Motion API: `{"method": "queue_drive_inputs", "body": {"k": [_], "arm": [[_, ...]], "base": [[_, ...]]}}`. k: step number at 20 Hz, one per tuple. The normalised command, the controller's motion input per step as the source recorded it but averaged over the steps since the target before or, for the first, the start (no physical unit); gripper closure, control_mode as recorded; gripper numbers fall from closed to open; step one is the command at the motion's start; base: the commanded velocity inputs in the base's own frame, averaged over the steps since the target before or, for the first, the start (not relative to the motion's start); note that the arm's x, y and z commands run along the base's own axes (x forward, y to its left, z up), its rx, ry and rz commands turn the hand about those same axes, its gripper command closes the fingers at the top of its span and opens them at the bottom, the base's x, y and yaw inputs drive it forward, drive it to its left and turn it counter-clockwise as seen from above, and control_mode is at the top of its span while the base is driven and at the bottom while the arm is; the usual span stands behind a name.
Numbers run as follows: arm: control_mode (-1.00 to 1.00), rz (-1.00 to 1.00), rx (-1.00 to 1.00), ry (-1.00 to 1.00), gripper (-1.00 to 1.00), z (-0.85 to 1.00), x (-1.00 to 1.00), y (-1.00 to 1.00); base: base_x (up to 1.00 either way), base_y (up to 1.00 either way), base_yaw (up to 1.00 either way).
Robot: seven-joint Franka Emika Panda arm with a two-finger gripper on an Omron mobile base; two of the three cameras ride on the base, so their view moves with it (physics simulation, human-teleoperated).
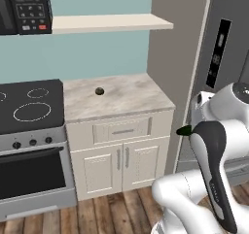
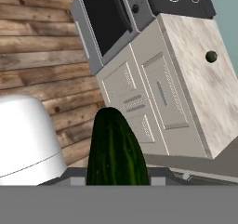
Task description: Place the beer on the top shelf of the fridge to keep it out of children's reach, and place the cucumber and squash on lower shelves for easy access.
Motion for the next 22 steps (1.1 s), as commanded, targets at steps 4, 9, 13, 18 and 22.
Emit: {"method": "queue_drive_inputs", "body": {"k": [4,9,13,18,22], "arm": [[1.0,0.0,0.0,0.0,1.0,0.0,0.0,0.0],[1.0,0.0,0.0,0.0,1.0,0.0,0.0,0.0],[1.0,0.0,0.0,0.0,1.0,0.0,0.0,0.0],[1.0,0.0,0.0,0.0,1.0,0.0,0.0,0.0],[1.0,0.0,0.0,0.0,1.0,0.0,0.0,0.0]], "base": [[-0.31,-0.46,0.0],[-0.27,-0.44,0.0],[-0.15,-0.51,0.0],[0.0,-0.64,0.0],[0.0,-0.64,0.0]]}}
